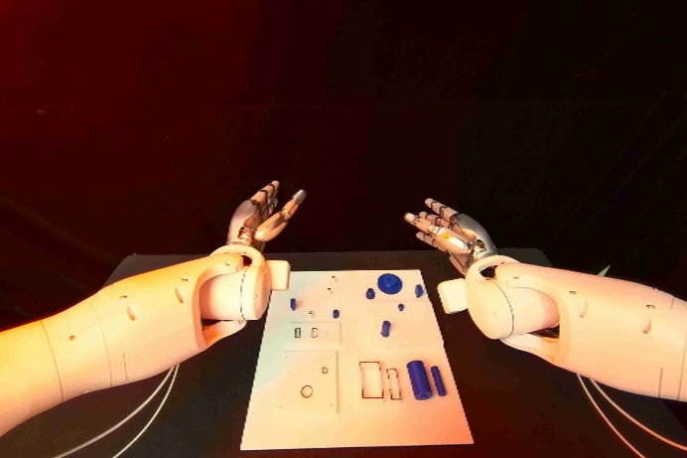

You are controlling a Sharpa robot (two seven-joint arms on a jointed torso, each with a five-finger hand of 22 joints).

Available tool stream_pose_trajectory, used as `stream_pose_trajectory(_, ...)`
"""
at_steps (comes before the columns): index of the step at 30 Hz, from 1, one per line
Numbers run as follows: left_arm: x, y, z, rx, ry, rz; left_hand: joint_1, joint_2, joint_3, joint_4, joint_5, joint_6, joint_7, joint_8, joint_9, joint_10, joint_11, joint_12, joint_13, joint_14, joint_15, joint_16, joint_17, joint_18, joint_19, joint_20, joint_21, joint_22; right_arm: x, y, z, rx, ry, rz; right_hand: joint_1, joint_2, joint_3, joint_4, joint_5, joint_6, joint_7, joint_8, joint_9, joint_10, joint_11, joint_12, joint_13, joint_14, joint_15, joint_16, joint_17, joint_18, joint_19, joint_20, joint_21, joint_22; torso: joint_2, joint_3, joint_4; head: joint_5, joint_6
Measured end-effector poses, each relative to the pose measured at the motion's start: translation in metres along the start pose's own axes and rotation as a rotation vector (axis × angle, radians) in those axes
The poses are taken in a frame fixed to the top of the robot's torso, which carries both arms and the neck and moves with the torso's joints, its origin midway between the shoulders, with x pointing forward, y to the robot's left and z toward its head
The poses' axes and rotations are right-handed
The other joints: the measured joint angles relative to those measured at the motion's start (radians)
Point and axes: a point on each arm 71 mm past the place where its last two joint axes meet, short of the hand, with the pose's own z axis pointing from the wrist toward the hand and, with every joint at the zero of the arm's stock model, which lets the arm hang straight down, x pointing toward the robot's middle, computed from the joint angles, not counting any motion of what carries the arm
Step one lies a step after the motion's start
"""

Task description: Assemble the parts on the task board

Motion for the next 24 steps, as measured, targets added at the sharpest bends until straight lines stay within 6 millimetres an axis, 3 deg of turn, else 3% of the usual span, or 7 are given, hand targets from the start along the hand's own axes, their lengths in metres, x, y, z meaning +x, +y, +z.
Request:
stream_pose_trajectory(3,0.001,0.0,0.001,0.002,0.015,-0.006,0.046,-0.003,0.007,0.007,0.005,0.015,0.001,0.006,0.002,0.009,0.009,0.0,0.002,0.01,0.01,0.005,0.002,0.0,0.007,0.007,0.0,0.001,-0.001,0.002,0.004,0.013,0.057,-0.012,0.053,-0.003,0.022,-0.02,0.006,0.029,0.001,0.009,0.005,0.036,0.013,0.009,0.005,0.046,0.015,0.015,0.008,0.011,0.026,0.014,0.008,0.006,0.0,-0.0004,0.0,0.0,0.0)
stream_pose_trajectory(8,0.001,0.0,0.001,0.003,0.029,-0.011,0.06,0.0,0.007,0.007,0.006,0.029,0.003,0.006,0.004,0.027,0.02,0.005,0.004,0.024,0.023,0.009,0.006,0.005,0.003,0.011,0.004,0.001,0.0,0.003,0.006,0.03,0.119,-0.02,0.087,-0.007,0.036,-0.045,0.006,0.08,0.006,0.019,0.014,0.105,0.013,0.015,0.011,0.128,0.014,0.027,0.019,0.016,0.08,0.015,0.018,0.012,0.0,-0.0005,-0.0001,0.0,0.0)
stream_pose_trajectory(11,-0.016,-0.003,-0.004,0.003,0.033,-0.013,0.077,0.006,0.007,0.007,0.006,0.068,0.005,0.015,0.01,0.071,0.037,0.011,0.008,0.08,0.035,0.021,0.014,0.023,0.02,0.016,0.011,0.005,-0.01,0.008,0.008,-0.006,0.122,-0.098,0.133,-0.013,0.045,-0.074,0.006,0.169,0.011,0.043,0.029,0.224,0.008,0.031,0.019,0.266,0.001,0.058,0.038,0.031,0.18,0.015,0.039,0.022,0.003,-0.0007,0.0001,0.0,-0.016)
stream_pose_trajectory(13,-0.026,-0.003,-0.004,0.004,0.022,-0.008,0.089,0.008,0.007,0.007,0.006,0.121,0.007,0.032,0.019,0.136,0.055,0.021,0.014,0.159,0.044,0.04,0.027,0.023,0.079,0.018,0.026,0.012,-0.015,0.011,0.009,-0.032,0.121,-0.15,0.155,-0.02,0.049,-0.086,0.006,0.243,0.016,0.063,0.042,0.319,0.001,0.042,0.024,0.362,-0.01,0.077,0.049,0.054,0.256,0.014,0.054,0.027,0.007,-0.0015,0.0014,0.0,-0.024)
stream_pose_trajectory(15,-0.026,-0.004,-0.005,0.005,0.028,-0.011,0.101,0.012,0.007,0.007,0.006,0.185,0.012,0.05,0.029,0.22,0.071,0.032,0.02,0.24,0.051,0.059,0.04,0.023,0.166,0.018,0.049,0.023,-0.016,0.015,0.01,-0.063,0.129,-0.204,0.168,-0.029,0.053,-0.092,0.006,0.316,0.022,0.082,0.054,0.417,-0.008,0.048,0.029,0.449,-0.021,0.09,0.059,0.057,0.315,0.013,0.059,0.028,0.011,-0.0022,0.0027,-0.001,-0.027)
stream_pose_trajectory(18,-0.021,-0.006,-0.007,0.006,0.048,-0.022,0.112,0.014,0.016,-0.002,0.006,0.255,0.018,0.068,0.041,0.312,0.081,0.034,0.024,0.32,0.057,0.075,0.051,0.023,0.277,0.018,0.079,0.034,-0.015,0.018,0.011,-0.099,0.14,-0.269,0.187,-0.038,0.057,-0.097,0.006,0.431,0.033,0.112,0.073,0.565,-0.024,0.058,0.035,0.568,-0.04,0.109,0.07,0.079,0.41,0.012,0.07,0.032,0.017,-0.0019,0.0047,-0.002,-0.028)
stream_pose_trajectory(24,-0.026,-0.01,-0.009,0.01,0.054,-0.025,0.121,0.008,0.039,-0.02,0.006,0.35,0.03,0.09,0.055,0.45,0.084,0.037,0.031,0.45,0.058,0.097,0.067,0.023,0.424,0.017,0.117,0.043,-0.016,0.028,0.013,-0.17,0.16,-0.4,0.2,-0.051,0.07,-0.103,0.006,0.589,0.059,0.14,0.094,0.701,-0.047,0.052,0.037,0.66,-0.065,0.11,0.073,0.101,0.577,0.01,0.07,0.038,0.028,-0.0024,0.012,-0.006,-0.029)
